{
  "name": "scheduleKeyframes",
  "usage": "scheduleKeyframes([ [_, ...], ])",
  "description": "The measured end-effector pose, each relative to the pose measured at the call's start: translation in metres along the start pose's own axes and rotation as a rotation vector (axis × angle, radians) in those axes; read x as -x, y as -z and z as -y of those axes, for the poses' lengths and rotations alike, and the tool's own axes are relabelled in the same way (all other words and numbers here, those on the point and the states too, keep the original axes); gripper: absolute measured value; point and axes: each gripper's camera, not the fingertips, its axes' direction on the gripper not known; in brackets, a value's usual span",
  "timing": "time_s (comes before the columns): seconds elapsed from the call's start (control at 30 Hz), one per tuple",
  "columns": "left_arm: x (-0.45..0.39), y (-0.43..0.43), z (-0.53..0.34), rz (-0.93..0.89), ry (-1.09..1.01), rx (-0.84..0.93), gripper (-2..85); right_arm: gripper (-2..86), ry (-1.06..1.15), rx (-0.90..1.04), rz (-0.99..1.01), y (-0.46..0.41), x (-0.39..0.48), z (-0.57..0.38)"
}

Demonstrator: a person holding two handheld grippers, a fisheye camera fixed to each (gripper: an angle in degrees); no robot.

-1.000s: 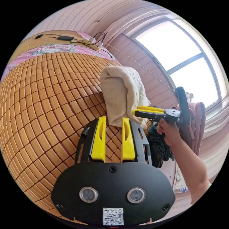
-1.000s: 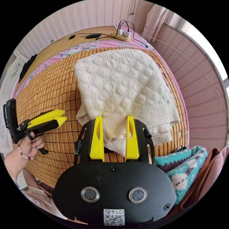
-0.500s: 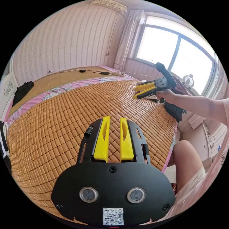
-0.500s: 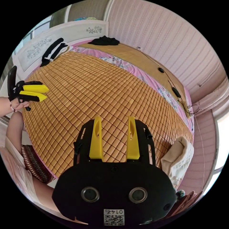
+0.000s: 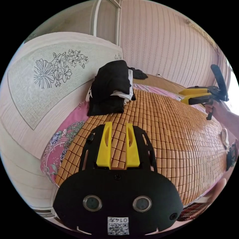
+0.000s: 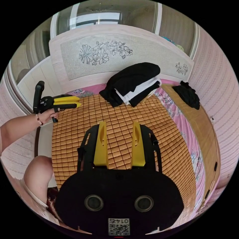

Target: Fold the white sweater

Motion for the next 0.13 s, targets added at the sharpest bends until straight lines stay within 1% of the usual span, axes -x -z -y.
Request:
scheduleKeyframes([
  [0.13, 0.042, -0.029, 0.028, 0.019, -0.023, -0.007, 11.7, 13.9, 0.041, 0.001, -0.058, -0.051, 0.027, 0.070],
])
